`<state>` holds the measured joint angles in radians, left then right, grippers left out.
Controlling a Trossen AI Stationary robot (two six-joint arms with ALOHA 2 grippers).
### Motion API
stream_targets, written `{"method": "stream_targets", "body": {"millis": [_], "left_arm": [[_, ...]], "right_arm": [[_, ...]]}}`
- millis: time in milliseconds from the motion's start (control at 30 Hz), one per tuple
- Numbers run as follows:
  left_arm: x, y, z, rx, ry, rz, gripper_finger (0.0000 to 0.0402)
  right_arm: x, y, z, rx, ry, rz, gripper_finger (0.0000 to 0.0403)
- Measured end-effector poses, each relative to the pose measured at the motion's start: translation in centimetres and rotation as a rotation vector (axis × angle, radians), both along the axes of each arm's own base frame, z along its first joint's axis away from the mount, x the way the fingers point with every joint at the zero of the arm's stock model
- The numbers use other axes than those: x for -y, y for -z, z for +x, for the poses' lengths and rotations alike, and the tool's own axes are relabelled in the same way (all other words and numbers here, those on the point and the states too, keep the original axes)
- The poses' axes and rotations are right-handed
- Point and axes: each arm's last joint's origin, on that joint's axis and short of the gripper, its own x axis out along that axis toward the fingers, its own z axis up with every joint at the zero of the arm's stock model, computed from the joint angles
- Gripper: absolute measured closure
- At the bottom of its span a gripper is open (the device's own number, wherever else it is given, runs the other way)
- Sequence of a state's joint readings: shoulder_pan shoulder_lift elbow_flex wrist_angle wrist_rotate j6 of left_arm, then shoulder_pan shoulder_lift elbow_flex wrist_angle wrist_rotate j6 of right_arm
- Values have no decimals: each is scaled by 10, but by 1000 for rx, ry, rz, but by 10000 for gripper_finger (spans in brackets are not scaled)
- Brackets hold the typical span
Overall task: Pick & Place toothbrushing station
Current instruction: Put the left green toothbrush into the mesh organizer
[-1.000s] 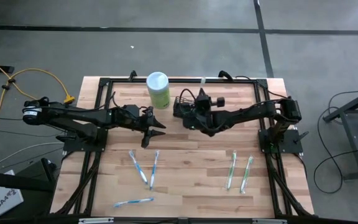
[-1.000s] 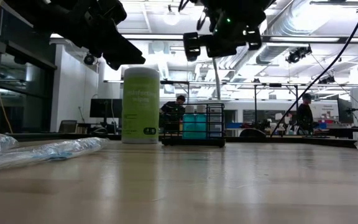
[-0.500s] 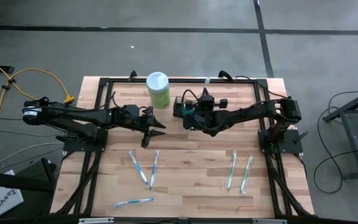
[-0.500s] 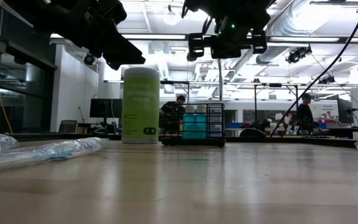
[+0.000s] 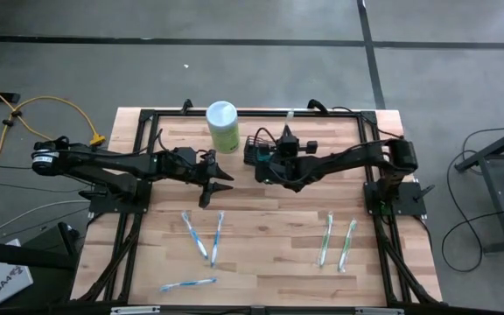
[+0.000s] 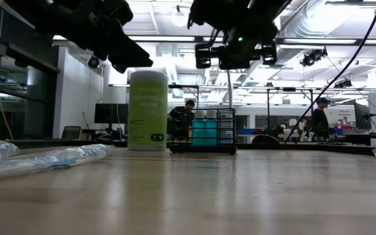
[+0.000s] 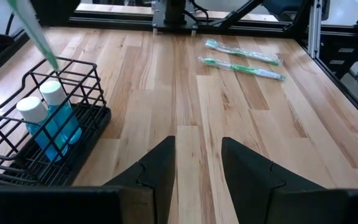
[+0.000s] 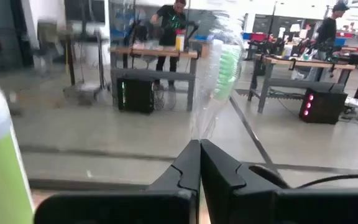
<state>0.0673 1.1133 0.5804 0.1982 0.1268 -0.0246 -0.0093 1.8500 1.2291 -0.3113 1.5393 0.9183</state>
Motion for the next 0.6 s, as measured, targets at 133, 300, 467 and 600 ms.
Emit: {"method": "stream_targets", "body": {"millis": [133,300,467,600], "left_arm": [[0,0,0,1,0,0,274],[0,0,0,3,1,2,274],[0,0,0,4,1,2,274],[0,0,0,5,1,3,274]], "right_arm": [[2,13,3,-6,-1,12,401],[2,22,8,-4,-24,42,401],[1,31,11,-6,-49,78,401],[1,36,13,-13,-64,97,401]]}}
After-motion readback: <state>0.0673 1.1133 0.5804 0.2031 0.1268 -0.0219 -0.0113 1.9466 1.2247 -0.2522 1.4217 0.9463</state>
